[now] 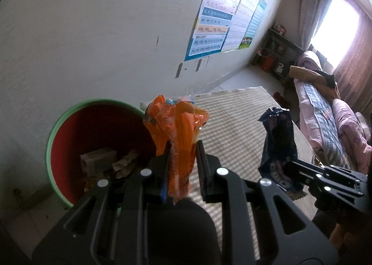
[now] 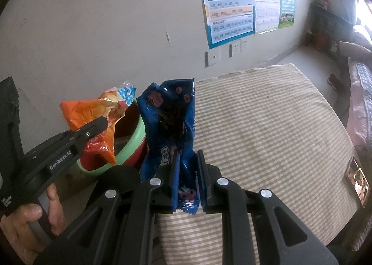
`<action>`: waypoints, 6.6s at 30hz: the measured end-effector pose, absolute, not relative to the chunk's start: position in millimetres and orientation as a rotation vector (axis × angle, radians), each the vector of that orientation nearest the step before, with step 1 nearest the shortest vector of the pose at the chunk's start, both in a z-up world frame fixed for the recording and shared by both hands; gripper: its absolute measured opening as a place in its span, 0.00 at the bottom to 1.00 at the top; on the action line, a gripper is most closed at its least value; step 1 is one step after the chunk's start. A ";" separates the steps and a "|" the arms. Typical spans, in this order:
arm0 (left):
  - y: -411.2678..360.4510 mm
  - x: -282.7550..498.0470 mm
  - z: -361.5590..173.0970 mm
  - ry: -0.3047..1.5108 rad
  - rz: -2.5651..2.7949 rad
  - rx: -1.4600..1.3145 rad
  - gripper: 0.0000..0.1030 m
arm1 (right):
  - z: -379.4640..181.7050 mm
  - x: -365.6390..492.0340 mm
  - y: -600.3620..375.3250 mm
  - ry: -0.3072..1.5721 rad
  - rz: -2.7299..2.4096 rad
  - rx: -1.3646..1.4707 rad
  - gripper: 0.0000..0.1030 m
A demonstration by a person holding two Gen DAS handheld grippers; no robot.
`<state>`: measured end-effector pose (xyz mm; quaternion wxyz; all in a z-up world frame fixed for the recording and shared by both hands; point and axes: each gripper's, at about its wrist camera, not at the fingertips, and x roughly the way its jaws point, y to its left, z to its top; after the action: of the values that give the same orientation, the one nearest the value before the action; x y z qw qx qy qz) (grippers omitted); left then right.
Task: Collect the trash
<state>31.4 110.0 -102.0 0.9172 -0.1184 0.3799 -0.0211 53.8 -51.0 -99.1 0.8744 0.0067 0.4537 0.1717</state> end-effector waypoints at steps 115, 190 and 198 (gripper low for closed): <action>182.7 27.9 -110.0 0.762 0.217 -0.313 0.72 | -79.6 87.6 -10.3 0.914 0.502 -0.002 0.53; -23.4 15.3 -7.3 0.471 0.076 -0.037 0.95 | -19.6 10.8 -223.6 0.492 -0.046 0.119 0.93; -24.9 18.5 -11.1 0.485 0.068 -0.033 0.95 | -24.2 13.5 -222.4 0.508 -0.045 0.115 0.93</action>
<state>18.5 -24.9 -11.1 0.9701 -0.0165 0.2400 0.0334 13.5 -222.4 -24.2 0.9661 0.0569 0.2509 -0.0222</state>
